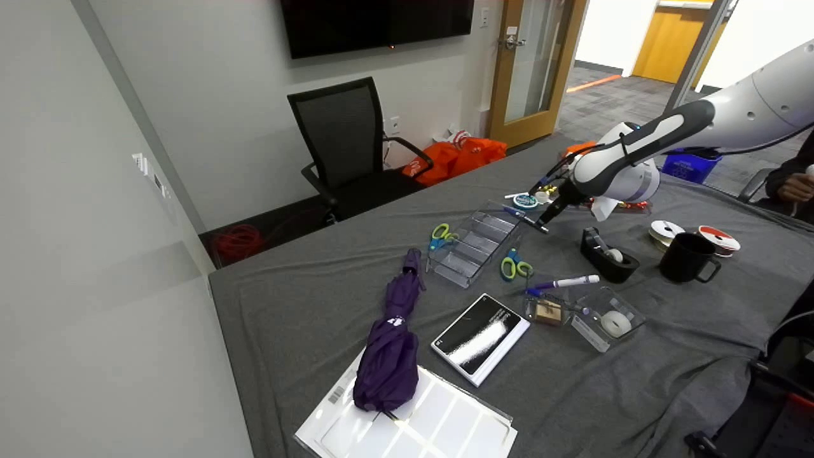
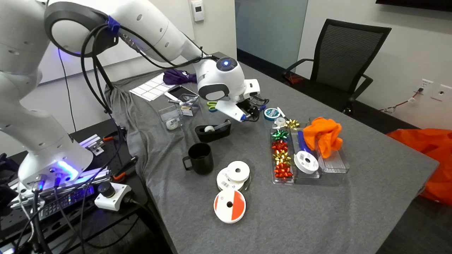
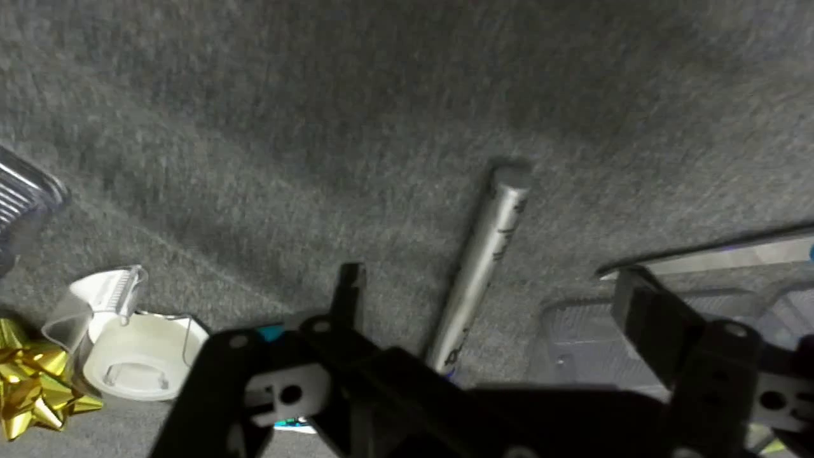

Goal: Put the marker inside the container

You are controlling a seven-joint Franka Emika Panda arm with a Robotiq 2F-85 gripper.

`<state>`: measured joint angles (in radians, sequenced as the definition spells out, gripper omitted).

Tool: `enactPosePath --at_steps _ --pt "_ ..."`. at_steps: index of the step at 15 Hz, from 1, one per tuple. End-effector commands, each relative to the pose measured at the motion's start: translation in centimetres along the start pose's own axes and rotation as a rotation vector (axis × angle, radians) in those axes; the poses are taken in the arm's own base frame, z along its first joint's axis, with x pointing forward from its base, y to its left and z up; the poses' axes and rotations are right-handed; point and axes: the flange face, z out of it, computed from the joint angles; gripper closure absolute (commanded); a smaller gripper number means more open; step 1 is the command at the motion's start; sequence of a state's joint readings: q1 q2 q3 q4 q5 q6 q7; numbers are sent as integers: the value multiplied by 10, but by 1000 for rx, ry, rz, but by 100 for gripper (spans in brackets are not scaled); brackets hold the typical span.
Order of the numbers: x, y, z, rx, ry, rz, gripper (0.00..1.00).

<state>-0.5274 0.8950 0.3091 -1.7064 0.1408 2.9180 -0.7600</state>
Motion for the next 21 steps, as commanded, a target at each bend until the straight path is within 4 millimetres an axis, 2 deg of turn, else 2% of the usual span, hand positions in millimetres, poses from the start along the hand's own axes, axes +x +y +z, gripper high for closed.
enactPosePath --at_steps 1,2,3,12,13,15,18,21 --pt "-2 6 12 -14 25 -33 25" --pt "-1 7 13 -18 32 -33 26" --pt "0 8 15 -25 40 -28 32" --pt "3 15 23 -55 57 -36 97" --pt "3 15 24 -57 60 -35 99" --pt "4 17 25 -62 64 -36 96" --pt "3 18 27 -67 63 -41 96" --pt "2 19 17 -71 48 -30 96"
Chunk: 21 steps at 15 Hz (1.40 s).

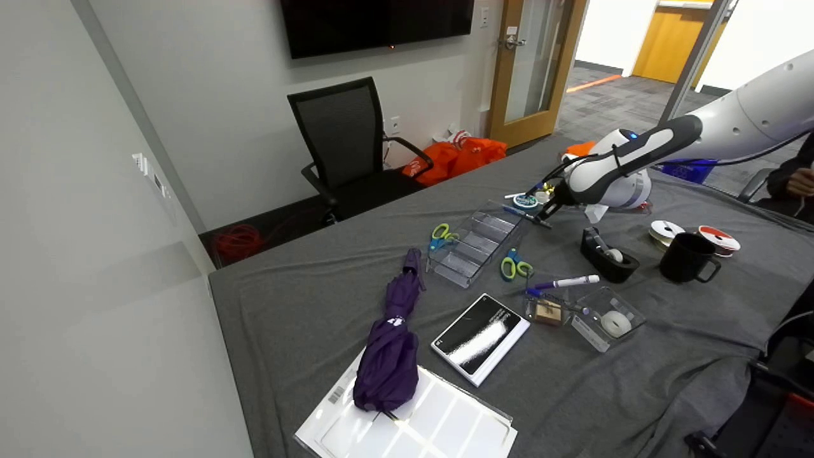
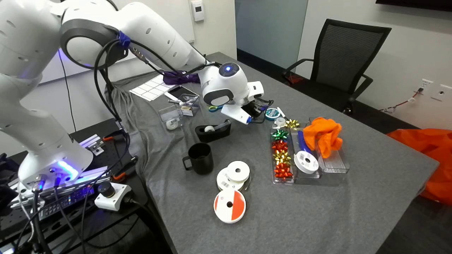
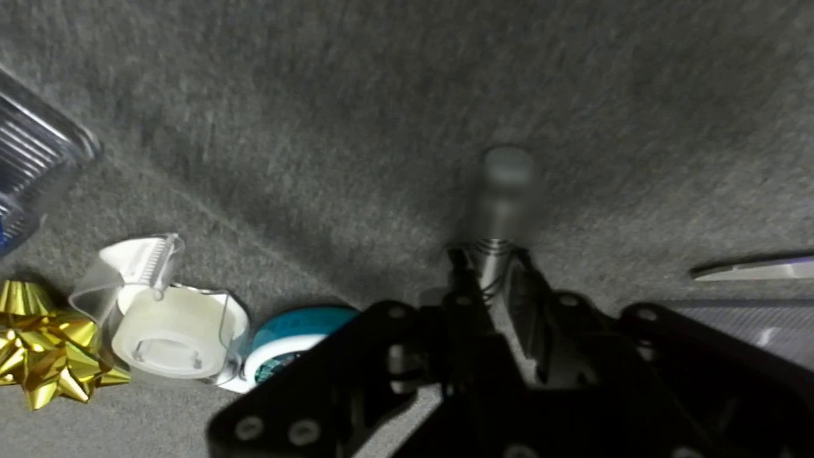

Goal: Put the marker inside the container

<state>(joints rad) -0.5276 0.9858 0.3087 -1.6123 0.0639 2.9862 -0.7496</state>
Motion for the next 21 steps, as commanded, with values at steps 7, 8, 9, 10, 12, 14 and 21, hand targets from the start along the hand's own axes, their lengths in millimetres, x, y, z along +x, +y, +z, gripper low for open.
enactPosePath --at_steps 7,8,9,10,12,14,21 --pt "6 9 -45 -11 33 90 96" --pt "8 8 -50 -5 41 97 96" --pt "11 6 -56 0 47 100 96" --pt "15 3 -64 13 56 105 96" --pt "25 -6 -85 49 51 115 96" --pt "40 -17 -106 86 52 133 96" --pt "95 -57 -149 194 -46 203 96"
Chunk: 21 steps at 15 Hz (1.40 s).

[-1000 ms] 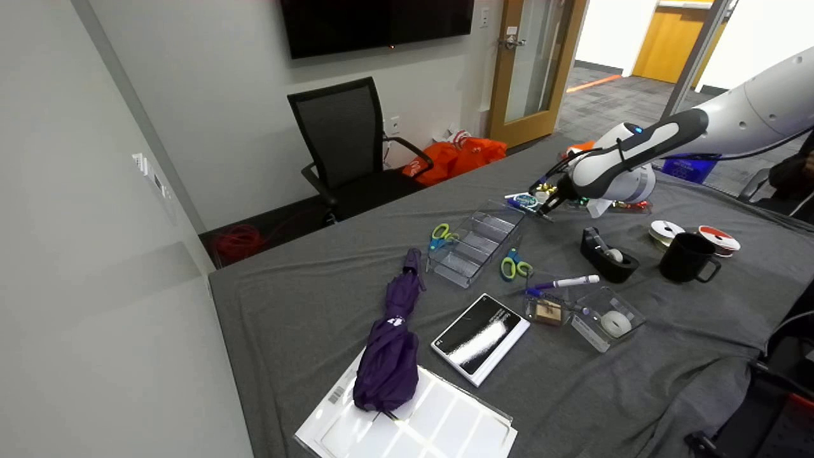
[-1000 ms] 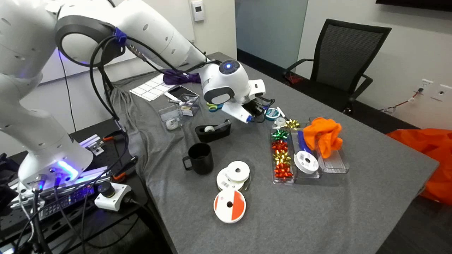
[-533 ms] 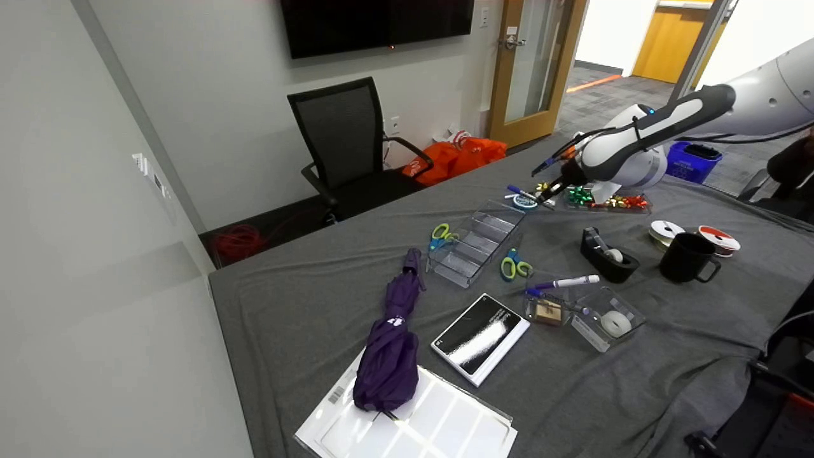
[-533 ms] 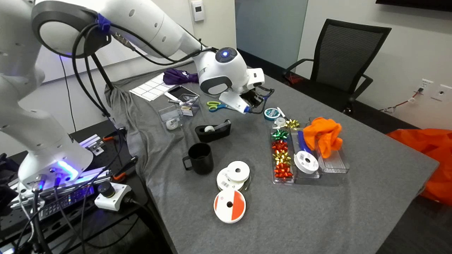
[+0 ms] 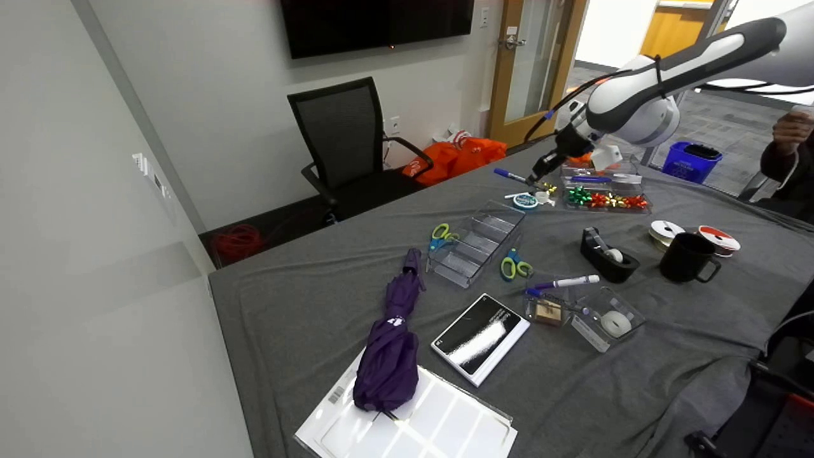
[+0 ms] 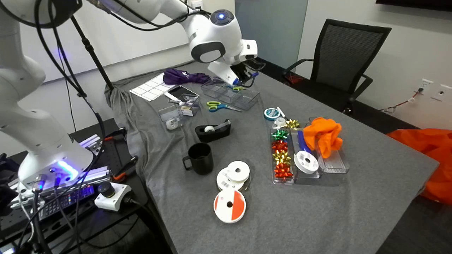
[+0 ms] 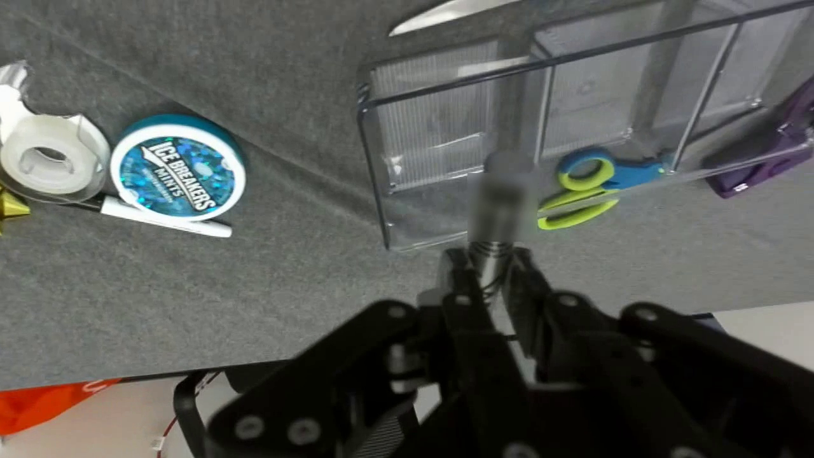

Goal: Put the marker inside the container

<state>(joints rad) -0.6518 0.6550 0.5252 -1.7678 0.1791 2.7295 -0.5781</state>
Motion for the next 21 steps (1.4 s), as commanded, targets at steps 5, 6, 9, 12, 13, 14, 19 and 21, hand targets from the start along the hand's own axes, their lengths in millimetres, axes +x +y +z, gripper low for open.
enactPosePath --at_steps 5,6,9,12,13,14,19,21 --pt "5 -19 14 -32 -180 82 96" --pt "3 -18 21 -46 -196 90 96" --pt "0 -17 43 -64 -235 113 96" --pt "-2 -18 61 -47 -272 109 96" --pt "-2 -19 66 -43 -280 109 96" --pt "-2 -19 72 -38 -288 112 96" --pt "3 -15 93 -44 -274 123 96" --pt "3 -12 95 -45 -270 123 56"
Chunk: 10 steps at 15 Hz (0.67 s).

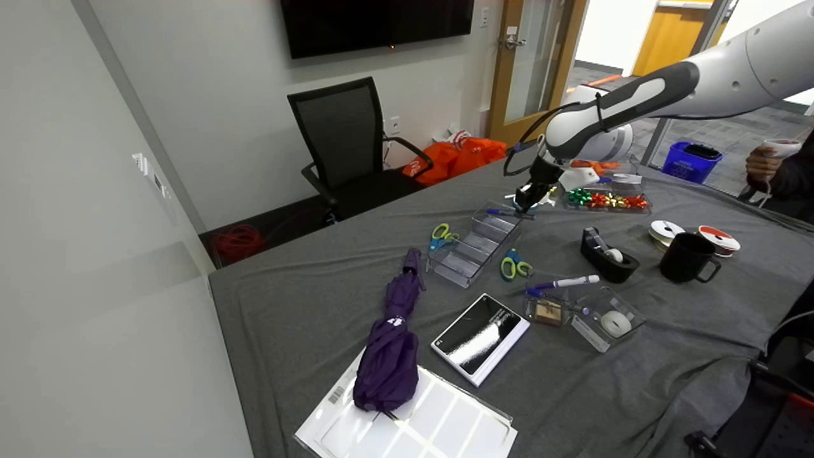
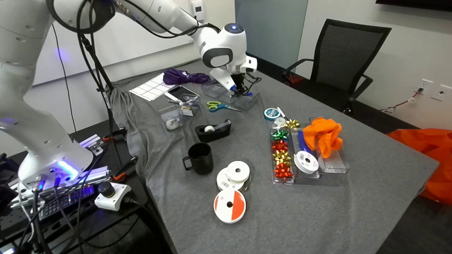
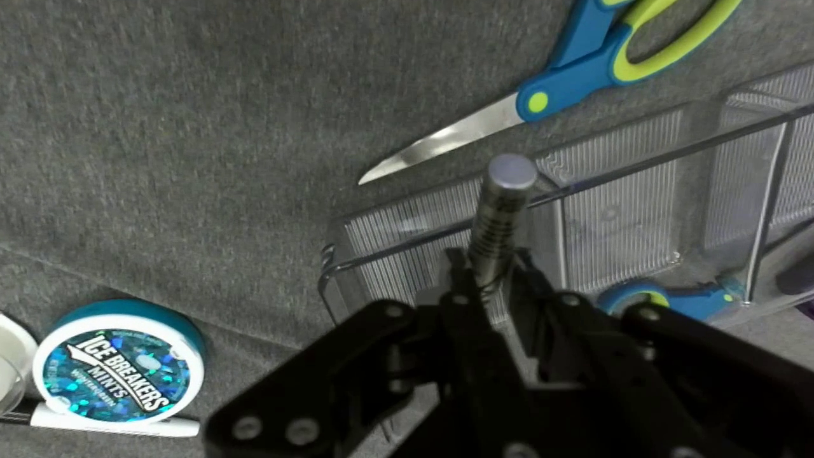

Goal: Put the marker inside the container

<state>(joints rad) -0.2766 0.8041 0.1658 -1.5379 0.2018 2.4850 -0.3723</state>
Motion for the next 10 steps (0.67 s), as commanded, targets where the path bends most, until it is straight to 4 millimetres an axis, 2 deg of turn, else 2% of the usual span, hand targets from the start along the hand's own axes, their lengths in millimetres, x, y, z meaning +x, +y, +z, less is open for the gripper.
enactPosePath --at_steps 1,3,8,10 --pt "8 7 1 -2 3 2 51" --pt "5 11 -10 11 18 -7 37" --pt "-1 27 -53 8 72 -54 2" --pt "-4 37 -75 -11 100 -81 0"
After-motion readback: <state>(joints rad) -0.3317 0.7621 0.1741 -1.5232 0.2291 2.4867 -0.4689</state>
